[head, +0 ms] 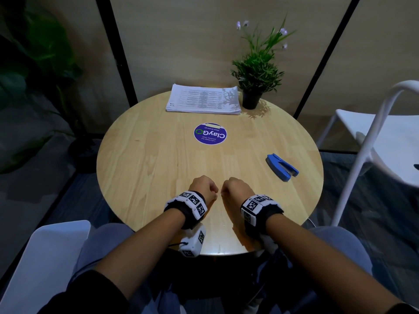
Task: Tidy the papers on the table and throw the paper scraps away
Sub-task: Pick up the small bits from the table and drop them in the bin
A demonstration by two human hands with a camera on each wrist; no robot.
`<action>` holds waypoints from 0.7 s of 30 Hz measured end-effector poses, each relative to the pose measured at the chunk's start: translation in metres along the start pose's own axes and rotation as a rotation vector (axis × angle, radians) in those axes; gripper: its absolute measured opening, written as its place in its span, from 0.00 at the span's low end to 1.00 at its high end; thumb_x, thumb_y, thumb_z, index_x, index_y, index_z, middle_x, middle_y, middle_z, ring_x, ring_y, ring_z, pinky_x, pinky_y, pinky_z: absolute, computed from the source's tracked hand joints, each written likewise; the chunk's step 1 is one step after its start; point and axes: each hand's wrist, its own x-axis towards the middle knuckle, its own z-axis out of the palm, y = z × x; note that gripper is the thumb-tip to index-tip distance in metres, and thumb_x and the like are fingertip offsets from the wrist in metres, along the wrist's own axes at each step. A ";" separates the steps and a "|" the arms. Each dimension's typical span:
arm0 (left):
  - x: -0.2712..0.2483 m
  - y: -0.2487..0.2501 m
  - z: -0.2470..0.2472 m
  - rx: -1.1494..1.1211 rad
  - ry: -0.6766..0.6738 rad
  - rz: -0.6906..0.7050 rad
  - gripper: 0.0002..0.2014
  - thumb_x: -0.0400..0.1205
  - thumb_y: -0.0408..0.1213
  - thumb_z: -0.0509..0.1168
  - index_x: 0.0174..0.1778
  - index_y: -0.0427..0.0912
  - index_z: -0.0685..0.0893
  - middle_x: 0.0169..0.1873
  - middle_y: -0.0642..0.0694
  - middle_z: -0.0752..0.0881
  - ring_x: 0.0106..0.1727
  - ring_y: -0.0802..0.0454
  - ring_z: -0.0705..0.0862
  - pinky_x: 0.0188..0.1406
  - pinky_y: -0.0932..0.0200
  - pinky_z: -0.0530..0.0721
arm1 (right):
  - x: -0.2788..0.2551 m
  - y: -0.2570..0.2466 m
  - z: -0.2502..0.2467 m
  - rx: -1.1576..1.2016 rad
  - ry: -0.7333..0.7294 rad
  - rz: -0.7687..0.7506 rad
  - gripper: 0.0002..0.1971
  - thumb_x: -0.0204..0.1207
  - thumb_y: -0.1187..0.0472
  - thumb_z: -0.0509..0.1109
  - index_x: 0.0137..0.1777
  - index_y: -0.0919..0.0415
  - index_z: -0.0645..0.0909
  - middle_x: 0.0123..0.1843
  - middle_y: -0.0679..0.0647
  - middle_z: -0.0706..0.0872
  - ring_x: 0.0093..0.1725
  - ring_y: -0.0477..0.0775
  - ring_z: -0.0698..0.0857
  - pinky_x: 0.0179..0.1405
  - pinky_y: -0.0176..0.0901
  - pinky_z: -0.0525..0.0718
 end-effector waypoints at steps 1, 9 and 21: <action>0.000 0.000 0.000 0.007 -0.001 0.000 0.12 0.78 0.33 0.69 0.56 0.39 0.88 0.57 0.41 0.89 0.57 0.44 0.86 0.58 0.58 0.79 | -0.002 -0.001 0.003 -0.039 0.026 -0.025 0.11 0.78 0.64 0.62 0.57 0.63 0.81 0.58 0.60 0.81 0.57 0.61 0.82 0.58 0.48 0.80; 0.002 0.005 0.001 0.105 0.030 0.018 0.13 0.77 0.34 0.70 0.57 0.39 0.88 0.57 0.40 0.88 0.57 0.42 0.86 0.59 0.57 0.81 | -0.002 -0.008 0.006 -0.122 -0.020 -0.063 0.13 0.80 0.65 0.59 0.62 0.70 0.74 0.61 0.65 0.78 0.60 0.65 0.80 0.56 0.49 0.77; 0.011 0.017 0.009 0.137 -0.009 -0.035 0.09 0.76 0.35 0.73 0.49 0.36 0.89 0.51 0.38 0.89 0.53 0.41 0.87 0.54 0.56 0.85 | 0.003 0.042 -0.010 0.451 0.055 0.072 0.10 0.76 0.65 0.66 0.34 0.53 0.79 0.42 0.51 0.85 0.45 0.50 0.83 0.47 0.41 0.80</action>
